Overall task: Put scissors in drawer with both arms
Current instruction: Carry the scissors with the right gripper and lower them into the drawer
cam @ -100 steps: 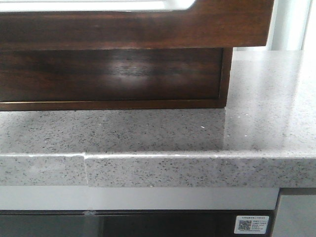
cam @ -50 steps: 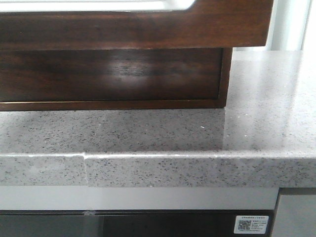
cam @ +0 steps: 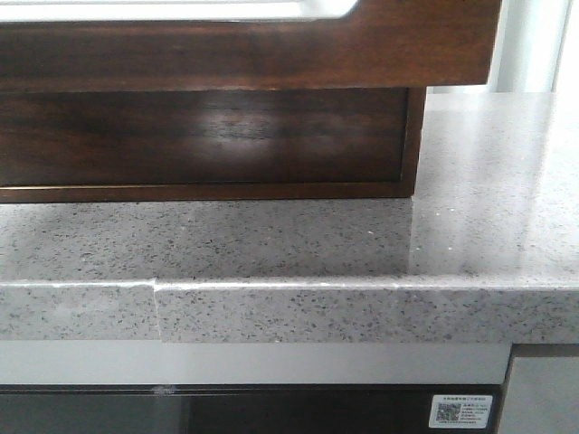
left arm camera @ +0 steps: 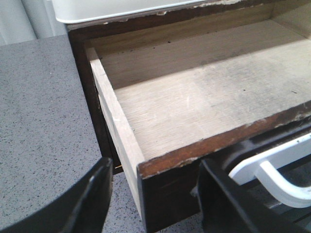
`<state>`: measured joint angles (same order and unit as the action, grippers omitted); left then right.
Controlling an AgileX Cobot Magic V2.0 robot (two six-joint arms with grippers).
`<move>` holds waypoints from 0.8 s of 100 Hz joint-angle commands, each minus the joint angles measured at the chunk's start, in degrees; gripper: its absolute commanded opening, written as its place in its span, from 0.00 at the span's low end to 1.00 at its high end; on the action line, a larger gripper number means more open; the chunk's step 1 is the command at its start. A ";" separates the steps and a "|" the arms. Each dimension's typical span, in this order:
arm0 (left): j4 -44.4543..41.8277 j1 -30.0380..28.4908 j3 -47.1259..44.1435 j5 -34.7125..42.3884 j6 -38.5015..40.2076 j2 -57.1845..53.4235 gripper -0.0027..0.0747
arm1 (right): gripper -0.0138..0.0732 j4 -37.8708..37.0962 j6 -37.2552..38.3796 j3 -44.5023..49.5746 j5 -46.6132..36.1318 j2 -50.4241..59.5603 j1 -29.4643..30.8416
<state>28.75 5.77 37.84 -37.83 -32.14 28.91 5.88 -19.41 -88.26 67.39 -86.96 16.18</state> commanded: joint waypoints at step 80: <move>1.93 0.40 2.00 4.11 0.36 0.29 0.51 | 0.13 -1.11 -30.46 -12.29 -11.16 8.71 -54.55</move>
<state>28.75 5.77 37.84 -37.83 -32.14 28.91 10.73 -48.58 -98.86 60.55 -77.23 -35.03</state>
